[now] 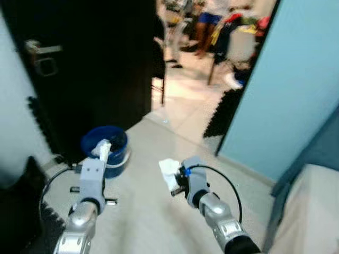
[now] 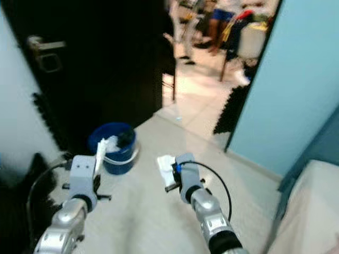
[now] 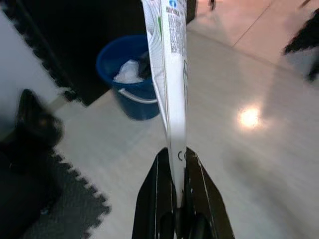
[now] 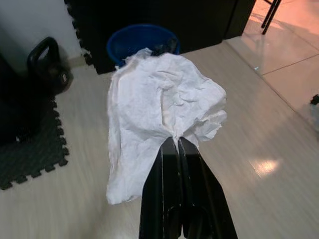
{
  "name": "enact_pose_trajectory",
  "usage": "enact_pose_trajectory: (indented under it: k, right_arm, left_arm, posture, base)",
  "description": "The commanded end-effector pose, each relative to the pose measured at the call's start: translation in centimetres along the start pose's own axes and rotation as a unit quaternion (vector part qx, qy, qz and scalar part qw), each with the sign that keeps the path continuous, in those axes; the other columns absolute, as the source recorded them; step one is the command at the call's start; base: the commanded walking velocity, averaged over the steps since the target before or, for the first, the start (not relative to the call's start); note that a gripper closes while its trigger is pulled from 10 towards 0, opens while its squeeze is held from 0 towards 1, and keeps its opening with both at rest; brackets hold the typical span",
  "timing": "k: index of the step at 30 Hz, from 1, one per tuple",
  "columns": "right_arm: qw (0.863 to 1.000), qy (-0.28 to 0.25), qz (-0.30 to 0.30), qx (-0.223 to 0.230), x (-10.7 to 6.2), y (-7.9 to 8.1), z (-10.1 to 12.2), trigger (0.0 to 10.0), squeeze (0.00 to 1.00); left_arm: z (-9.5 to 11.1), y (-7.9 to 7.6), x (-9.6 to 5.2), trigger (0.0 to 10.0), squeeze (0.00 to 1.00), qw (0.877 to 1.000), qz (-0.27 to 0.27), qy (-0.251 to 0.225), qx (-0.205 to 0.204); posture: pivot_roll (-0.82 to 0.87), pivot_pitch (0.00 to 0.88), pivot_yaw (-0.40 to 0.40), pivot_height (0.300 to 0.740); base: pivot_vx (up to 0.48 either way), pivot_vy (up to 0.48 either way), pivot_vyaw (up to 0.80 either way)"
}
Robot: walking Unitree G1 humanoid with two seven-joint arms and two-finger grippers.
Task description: Clean up the room
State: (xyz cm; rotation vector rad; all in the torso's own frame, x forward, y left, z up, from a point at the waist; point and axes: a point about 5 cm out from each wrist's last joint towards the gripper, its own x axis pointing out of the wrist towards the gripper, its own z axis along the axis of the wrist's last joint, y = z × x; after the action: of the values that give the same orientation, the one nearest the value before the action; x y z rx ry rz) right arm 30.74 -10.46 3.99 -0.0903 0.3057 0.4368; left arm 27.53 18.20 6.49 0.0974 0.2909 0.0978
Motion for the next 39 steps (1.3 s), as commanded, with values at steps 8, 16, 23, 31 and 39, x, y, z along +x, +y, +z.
enact_pose_trajectory:
  k: [8, 16, 23, 31, 39]
  right_arm:
    - [1.0, 0.001, 0.004, 0.01, 0.0, 0.0, -0.1, 10.0, 0.0]
    - [1.0, -0.009, 0.0, 0.019, 0.2, 0.0, 0.3, 10.0, 0.0]
    - [1.0, -0.011, 0.001, 0.015, 0.1, 0.1, 0.2, 10.0, 0.0]
    - [1.0, -0.013, 0.004, 0.013, 0.2, 0.1, 0.3, 10.0, 0.0]
    - [1.0, -0.013, 0.009, 0.012, 0.4, 0.3, 0.5, 10.0, 0.0]
  left_arm:
    - [0.4, -0.1, -0.1, 10.0, 0.0, 1.0, 0.006, -0.021, 0.007]
    - [1.0, 0.1, -0.1, 10.0, 0.0, 0.999, 0.009, -0.038, -0.007]
    - [1.4, -0.3, -0.2, 10.0, 0.0, 0.998, -0.002, -0.051, -0.022]
    - [1.6, -0.2, -0.3, 10.0, 0.0, 0.998, 0.001, -0.057, -0.029]
    - [1.6, 0.0, -0.4, 10.0, 0.0, 0.998, 0.008, -0.06, -0.031]
  posture:
    - [0.1, 0.0, -0.108, 0.74]
    - [0.09, 0.001, -0.102, 0.74]
    - [0.09, 0.003, -0.104, 0.74]
    - [0.1, 0.002, -0.114, 0.74]
    - [0.1, 0.001, -0.12, 0.74]
  base:
    - [0.0, 0.0, 0.8]
    - [0.0, 0.0, 0.3]
    - [0.034, 0.0, 0.0]
    - [0.275, 0.0, 0.0]
    - [0.289, 0.0, 0.0]
